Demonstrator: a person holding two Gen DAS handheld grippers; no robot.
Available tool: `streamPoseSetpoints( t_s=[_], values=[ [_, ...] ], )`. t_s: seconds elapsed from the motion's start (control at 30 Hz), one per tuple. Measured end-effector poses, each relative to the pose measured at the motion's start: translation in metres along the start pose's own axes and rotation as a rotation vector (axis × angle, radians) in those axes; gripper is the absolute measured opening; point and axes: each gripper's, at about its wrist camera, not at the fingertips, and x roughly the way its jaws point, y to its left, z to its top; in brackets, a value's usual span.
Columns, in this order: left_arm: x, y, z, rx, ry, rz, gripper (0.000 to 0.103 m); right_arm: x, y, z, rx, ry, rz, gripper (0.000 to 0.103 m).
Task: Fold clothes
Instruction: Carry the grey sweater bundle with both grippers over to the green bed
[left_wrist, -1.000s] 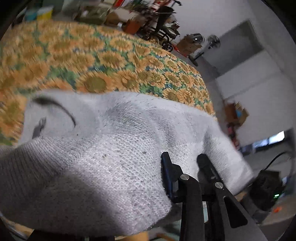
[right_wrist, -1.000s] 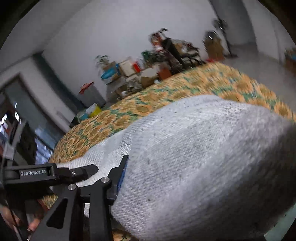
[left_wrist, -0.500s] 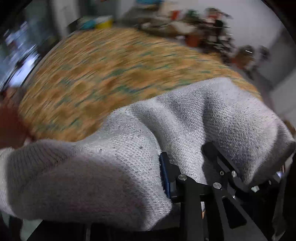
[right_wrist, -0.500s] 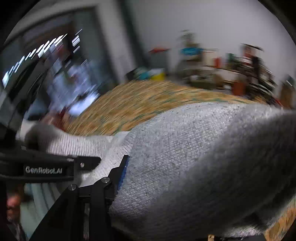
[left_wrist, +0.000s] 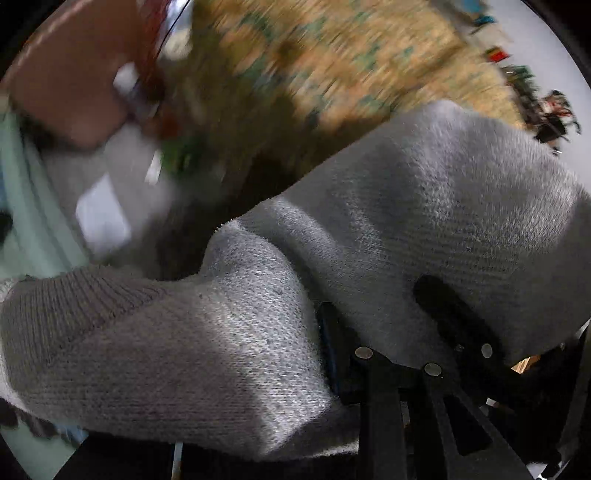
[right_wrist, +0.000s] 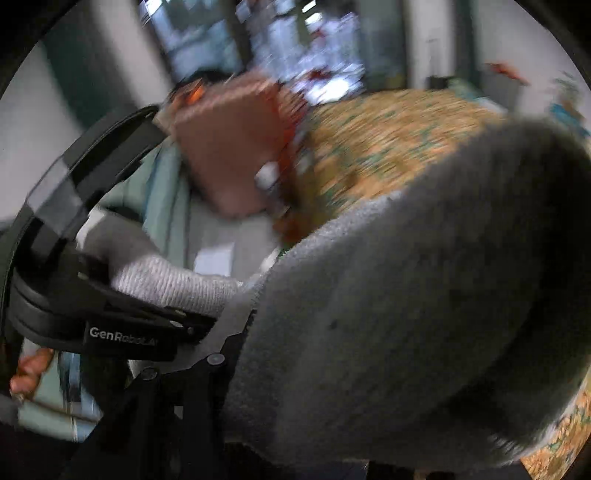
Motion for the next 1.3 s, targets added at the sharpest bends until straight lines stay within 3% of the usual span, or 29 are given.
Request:
streamPoseSetpoints(
  t_s=[0.1,0.17,0.43,0.57,0.83,0.97,1.07,1.2,1.3],
  values=[
    [0.019,0.024,-0.021,-0.048,0.089,-0.006,0.03,0.021,0.024,0.0,-0.066,0.088,0.054,0.04],
    [0.027,0.039,-0.026,-0.085,0.102,-0.021,0.029,0.032,0.039,0.009,-0.111,0.112,0.056,0.039],
    [0.024,0.116,-0.032,-0.256,0.059,-0.085,0.029,0.079,0.098,0.043,-0.296,0.21,0.066,0.039],
    [0.011,0.168,-0.033,-0.369,-0.003,-0.138,0.029,0.1,0.147,0.077,-0.439,0.218,0.059,0.039],
    [-0.031,0.278,-0.061,-0.619,-0.215,-0.214,0.029,0.132,0.265,0.14,-0.736,0.178,0.068,0.039],
    [-0.053,0.328,-0.097,-0.758,-0.309,-0.228,0.029,0.14,0.334,0.153,-0.876,0.144,0.122,0.039],
    [-0.075,0.364,-0.142,-0.882,-0.389,-0.218,0.029,0.138,0.396,0.148,-0.993,0.11,0.207,0.039],
    [-0.096,0.399,-0.237,-1.089,-0.524,-0.191,0.029,0.122,0.47,0.12,-1.104,0.069,0.363,0.039],
    [-0.112,0.409,-0.32,-1.252,-0.623,-0.13,0.028,0.105,0.526,0.087,-1.182,0.046,0.542,0.039]
  ],
)
